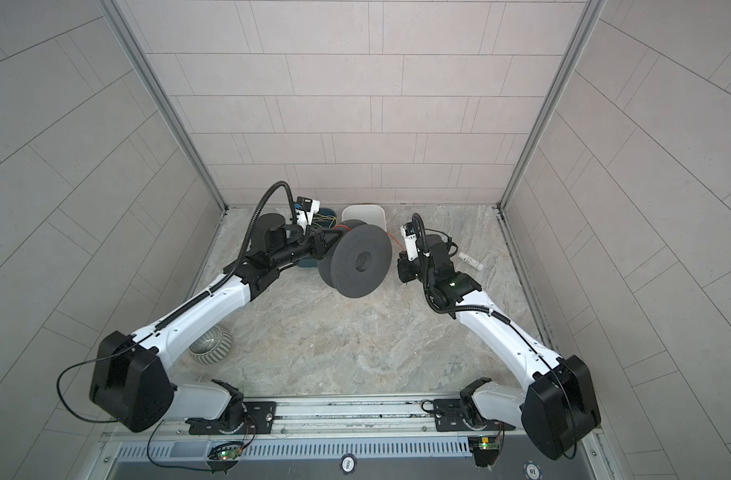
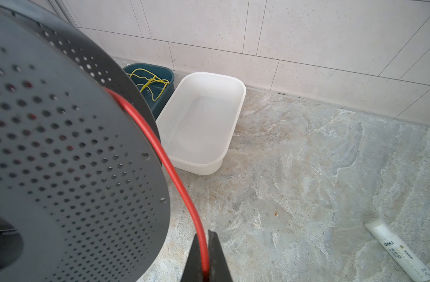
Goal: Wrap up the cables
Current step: 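Draw the red cable taut toward the spool with the right gripper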
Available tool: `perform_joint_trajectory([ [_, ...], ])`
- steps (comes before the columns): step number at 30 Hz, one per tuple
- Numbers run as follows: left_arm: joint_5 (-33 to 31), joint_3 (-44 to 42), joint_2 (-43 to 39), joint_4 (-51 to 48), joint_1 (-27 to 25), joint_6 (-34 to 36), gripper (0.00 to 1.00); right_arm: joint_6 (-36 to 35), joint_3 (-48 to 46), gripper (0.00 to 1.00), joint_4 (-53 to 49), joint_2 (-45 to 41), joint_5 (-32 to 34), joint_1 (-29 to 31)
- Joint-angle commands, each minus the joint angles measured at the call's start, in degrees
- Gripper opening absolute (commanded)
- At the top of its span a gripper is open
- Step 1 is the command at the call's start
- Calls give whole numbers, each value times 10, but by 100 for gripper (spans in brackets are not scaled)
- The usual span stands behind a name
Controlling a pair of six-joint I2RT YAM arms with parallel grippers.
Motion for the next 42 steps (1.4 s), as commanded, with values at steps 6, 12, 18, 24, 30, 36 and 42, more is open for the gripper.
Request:
perform_joint_trajectory([
  [6,27,1,6,113,5,-76,0,44,-26,0,15,-17,4,-6],
  [12,27,-14,35,205,5,-187,0,92,-64,0,30,-43,-8,-7],
  [18,-36,-27,12,195,3,-191,0,149,-116,0,84,-77,-47,-8],
  [24,-44,-43,7,231,3,-226,0,186,-142,0,133,-85,-98,-7],
  [30,-47,-55,10,268,3,-254,0,204,-159,0,177,-86,-132,-7],
  [36,-45,-58,12,280,3,-263,0,196,-161,0,189,-85,-158,-7],
  [42,-53,-67,23,300,3,-280,0,206,-168,0,207,-83,-165,-7],
])
